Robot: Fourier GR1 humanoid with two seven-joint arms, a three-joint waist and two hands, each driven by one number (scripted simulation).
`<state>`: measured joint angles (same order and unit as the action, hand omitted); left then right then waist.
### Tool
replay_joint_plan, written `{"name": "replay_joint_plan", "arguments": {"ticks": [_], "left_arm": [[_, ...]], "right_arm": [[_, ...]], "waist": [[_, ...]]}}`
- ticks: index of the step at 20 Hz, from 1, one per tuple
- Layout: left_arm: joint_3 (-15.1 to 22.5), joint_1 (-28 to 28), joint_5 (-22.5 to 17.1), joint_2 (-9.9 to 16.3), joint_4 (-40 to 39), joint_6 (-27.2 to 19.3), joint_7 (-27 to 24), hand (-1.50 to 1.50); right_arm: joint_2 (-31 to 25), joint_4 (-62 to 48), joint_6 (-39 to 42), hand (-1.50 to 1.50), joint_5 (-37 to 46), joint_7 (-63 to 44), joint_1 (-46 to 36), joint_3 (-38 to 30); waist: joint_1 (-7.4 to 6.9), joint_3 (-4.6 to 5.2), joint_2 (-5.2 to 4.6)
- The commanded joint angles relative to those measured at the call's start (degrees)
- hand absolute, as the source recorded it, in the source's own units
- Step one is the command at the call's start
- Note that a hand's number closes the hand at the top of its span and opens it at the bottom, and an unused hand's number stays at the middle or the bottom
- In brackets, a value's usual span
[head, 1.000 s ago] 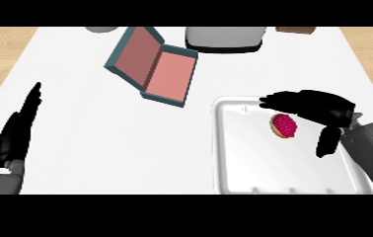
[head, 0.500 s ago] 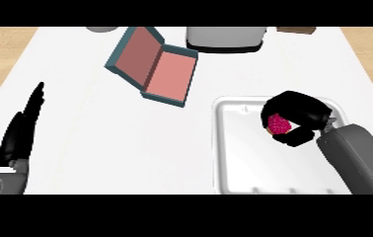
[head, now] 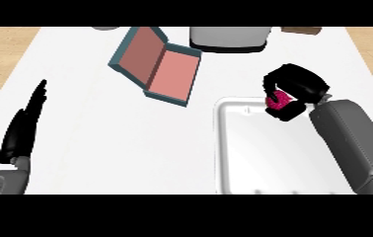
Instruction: Pick the cupcake from the tray and place it in the cardboard box
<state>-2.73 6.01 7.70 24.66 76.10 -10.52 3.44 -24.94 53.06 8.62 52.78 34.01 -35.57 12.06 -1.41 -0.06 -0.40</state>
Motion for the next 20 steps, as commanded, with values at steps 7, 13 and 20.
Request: {"name": "replay_joint_plan", "arguments": {"ticks": [7,13,20], "left_arm": [[0.23,2.98,1.09,-1.16,-3.67,0.34,-1.75,0.0],[-0.87,-1.18,0.0,0.02,1.32,1.6,-0.49,0.0],[-1.27,-0.51,1.0,-0.06,0.69,1.79,-0.48,0.0]], "right_arm": [[2.08,-24.05,-8.12,1.5,1.91,-3.1,-23.75,-8.52],[2.28,-23.52,-15.77,1.5,-4.09,9.67,-23.91,-14.2],[7.58,-28.93,-7.27,1.5,-6.2,9.17,-35.55,-15.37]], "waist": [[-1.89,0.0,-0.88],[-1.22,-0.05,-0.19],[-0.94,0.04,-0.09]]}}
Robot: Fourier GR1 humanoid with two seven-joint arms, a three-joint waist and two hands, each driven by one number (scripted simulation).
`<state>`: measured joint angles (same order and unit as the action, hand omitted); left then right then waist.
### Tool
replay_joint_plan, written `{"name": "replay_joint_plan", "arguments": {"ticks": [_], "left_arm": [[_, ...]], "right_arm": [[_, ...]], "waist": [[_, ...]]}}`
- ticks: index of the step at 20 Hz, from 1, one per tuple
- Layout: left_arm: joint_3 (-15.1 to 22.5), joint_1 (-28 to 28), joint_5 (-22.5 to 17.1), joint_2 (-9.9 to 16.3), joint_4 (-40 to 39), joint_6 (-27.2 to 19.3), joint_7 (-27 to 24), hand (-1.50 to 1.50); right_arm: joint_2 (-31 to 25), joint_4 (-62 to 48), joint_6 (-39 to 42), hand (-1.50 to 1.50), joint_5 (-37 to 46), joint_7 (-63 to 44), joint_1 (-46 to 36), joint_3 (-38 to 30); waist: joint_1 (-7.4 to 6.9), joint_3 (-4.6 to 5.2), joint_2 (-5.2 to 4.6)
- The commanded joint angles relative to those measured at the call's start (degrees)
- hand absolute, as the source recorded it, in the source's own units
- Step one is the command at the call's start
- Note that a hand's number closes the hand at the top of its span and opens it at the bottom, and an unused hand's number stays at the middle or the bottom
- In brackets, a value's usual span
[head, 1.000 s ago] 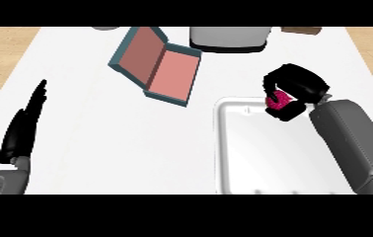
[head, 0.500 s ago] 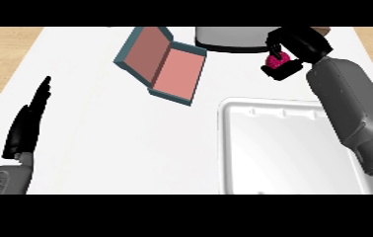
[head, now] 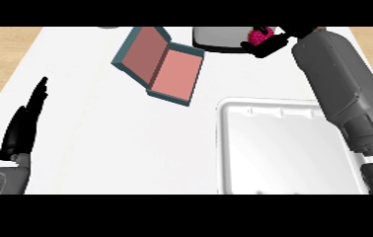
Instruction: Pick the cupcake from the tray and place it in the cardboard box
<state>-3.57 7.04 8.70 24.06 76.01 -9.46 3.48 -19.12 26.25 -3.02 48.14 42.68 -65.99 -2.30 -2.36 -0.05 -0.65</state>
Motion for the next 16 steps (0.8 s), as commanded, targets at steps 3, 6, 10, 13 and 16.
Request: {"name": "replay_joint_plan", "arguments": {"ticks": [3,6,10,13,16], "left_arm": [[-1.05,0.82,-0.01,-0.35,-0.22,-0.13,0.52,0.0],[0.15,0.02,1.47,-0.78,1.75,-0.44,2.52,0.0],[-0.67,-0.34,1.16,-0.09,1.8,0.66,1.45,0.0],[-1.59,2.17,0.48,0.33,0.49,1.56,2.54,0.0],[0.19,0.55,2.71,-1.57,0.04,-0.23,0.22,0.0]], "right_arm": [[6.03,-2.08,7.55,1.5,-4.0,-3.1,-7.87,-2.53],[9.29,-3.31,9.01,1.5,-5.42,-6.52,-9.61,-3.66],[11.83,-6.21,8.16,1.5,-6.66,-12.65,-15.41,-5.94],[16.45,-8.54,6.67,1.5,-7.19,-15.67,-16.38,-6.46],[18.9,-10.81,6.5,1.5,-8.14,-20.24,-19.12,-7.43]], "waist": [[0.85,0.06,0.38],[0.96,0.05,0.42],[0.17,0.07,0.14],[0.05,0.09,-0.09],[-0.47,0.11,-0.22]]}}
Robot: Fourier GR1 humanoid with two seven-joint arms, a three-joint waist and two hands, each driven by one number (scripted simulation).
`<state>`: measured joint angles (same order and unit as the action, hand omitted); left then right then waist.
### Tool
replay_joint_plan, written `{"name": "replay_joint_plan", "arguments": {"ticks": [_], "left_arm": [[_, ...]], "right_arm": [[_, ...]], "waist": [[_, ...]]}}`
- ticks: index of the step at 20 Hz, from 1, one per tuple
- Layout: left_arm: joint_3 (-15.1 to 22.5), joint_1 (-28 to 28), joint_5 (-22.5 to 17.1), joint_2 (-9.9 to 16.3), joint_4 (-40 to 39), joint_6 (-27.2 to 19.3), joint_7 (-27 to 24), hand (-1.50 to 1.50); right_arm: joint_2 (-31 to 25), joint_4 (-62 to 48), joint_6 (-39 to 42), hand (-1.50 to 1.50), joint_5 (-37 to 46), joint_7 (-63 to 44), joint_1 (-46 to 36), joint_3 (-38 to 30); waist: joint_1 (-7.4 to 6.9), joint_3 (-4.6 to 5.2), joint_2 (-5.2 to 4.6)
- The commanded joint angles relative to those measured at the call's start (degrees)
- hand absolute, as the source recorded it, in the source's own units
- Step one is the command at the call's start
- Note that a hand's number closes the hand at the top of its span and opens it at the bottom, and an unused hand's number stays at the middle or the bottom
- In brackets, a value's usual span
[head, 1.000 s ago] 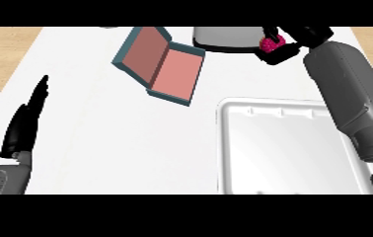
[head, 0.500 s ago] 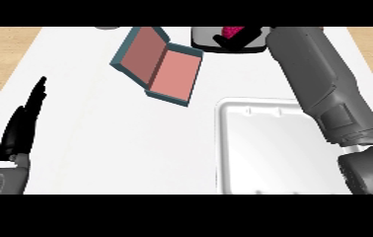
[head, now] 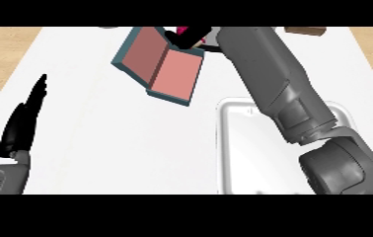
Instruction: Pick the cupcake from the tray and place it in the cardboard box
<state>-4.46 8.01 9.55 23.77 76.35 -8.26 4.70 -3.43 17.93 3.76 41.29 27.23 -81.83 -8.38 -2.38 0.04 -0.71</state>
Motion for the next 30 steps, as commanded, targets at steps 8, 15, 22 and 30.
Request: {"name": "replay_joint_plan", "arguments": {"ticks": [8,15,22,30], "left_arm": [[2.15,2.9,1.26,-1.77,-1.03,1.09,-0.83,0.0],[2.65,5.62,1.05,-1.32,-0.05,2.7,0.59,0.0],[2.47,7.94,1.48,-1.05,-3.36,3.33,-1.1,0.0],[3.7,6.55,2.77,-4.08,-3.02,0.63,-1.29,0.0]], "right_arm": [[3.4,-9.86,-4.94,1.5,-3.16,-5.87,-6.07,1.03],[3.42,-14.15,-9.07,1.5,-3.9,-12.55,-6.27,1.56],[3.43,-16.71,-6.52,-1.5,-6.38,-10.79,-3.73,0.12],[3.43,-12.75,-11.35,-1.5,-12.4,-4.5,-3.45,-5.21]], "waist": [[-4.22,0.13,-1.15],[-7.34,0.17,-1.77],[-7.62,0.16,-2.03],[-7.6,0.05,-2.08]]}}
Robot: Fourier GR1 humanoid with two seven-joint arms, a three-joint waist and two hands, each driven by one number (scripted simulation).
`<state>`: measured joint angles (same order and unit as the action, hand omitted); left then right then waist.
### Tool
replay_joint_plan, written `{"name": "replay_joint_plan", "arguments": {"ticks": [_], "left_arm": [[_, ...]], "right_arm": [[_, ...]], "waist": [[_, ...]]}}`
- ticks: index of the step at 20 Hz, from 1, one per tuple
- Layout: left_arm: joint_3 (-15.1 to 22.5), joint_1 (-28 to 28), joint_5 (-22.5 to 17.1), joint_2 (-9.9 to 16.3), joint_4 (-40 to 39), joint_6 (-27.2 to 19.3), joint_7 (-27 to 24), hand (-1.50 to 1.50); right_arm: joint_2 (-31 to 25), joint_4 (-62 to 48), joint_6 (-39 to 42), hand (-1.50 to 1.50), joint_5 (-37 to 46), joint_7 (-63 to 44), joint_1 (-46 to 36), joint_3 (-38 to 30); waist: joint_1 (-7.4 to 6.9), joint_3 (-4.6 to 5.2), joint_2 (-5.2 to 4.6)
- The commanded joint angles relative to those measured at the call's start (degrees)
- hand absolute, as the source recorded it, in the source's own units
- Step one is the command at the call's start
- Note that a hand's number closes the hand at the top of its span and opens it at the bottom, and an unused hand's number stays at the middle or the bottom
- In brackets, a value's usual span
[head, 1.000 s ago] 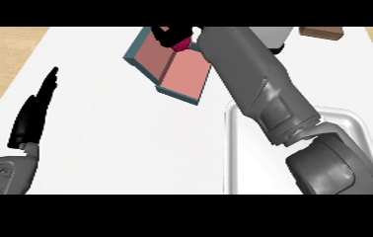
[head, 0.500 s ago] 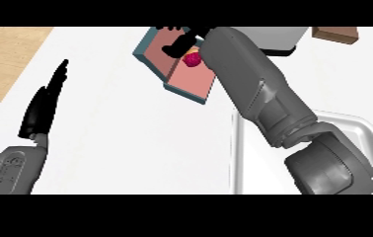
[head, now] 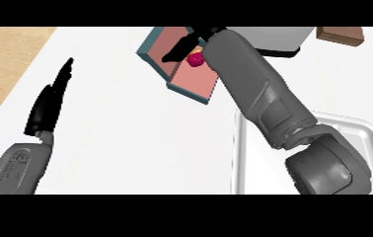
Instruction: Pick the cupcake from the tray and place it in the cardboard box
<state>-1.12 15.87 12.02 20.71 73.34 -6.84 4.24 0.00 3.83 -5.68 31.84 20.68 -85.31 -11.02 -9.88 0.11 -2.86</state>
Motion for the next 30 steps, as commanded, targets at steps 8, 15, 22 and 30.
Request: {"name": "replay_joint_plan", "arguments": {"ticks": [8,15,22,30], "left_arm": [[-2.65,-2.31,-1.04,1.99,-0.32,0.56,-1.17,0.0],[-2.93,-5.18,-0.93,1.48,1.89,-0.38,-2.26,0.0],[-2.6,-4.71,-1.3,0.73,2.51,0.16,-0.31,0.0],[-2.63,-4.55,-0.82,1.14,3.22,0.27,-0.11,0.0]], "right_arm": [[-1.35,4.02,-0.4,-1.5,-9.9,5.52,1.39,-9.51],[-10.56,3.75,7.65,-1.5,-12.23,7.97,4.9,-12.11],[-19.85,3.34,14.86,-1.5,-11.63,10.12,8.76,-11.88],[-27.05,2.99,23.3,-1.5,-8.53,12.37,11.22,-9.01]], "waist": [[3.31,-0.07,0.44],[3.62,-0.14,0.3],[3.96,-0.26,0.06],[3.29,-0.32,-0.1]]}}
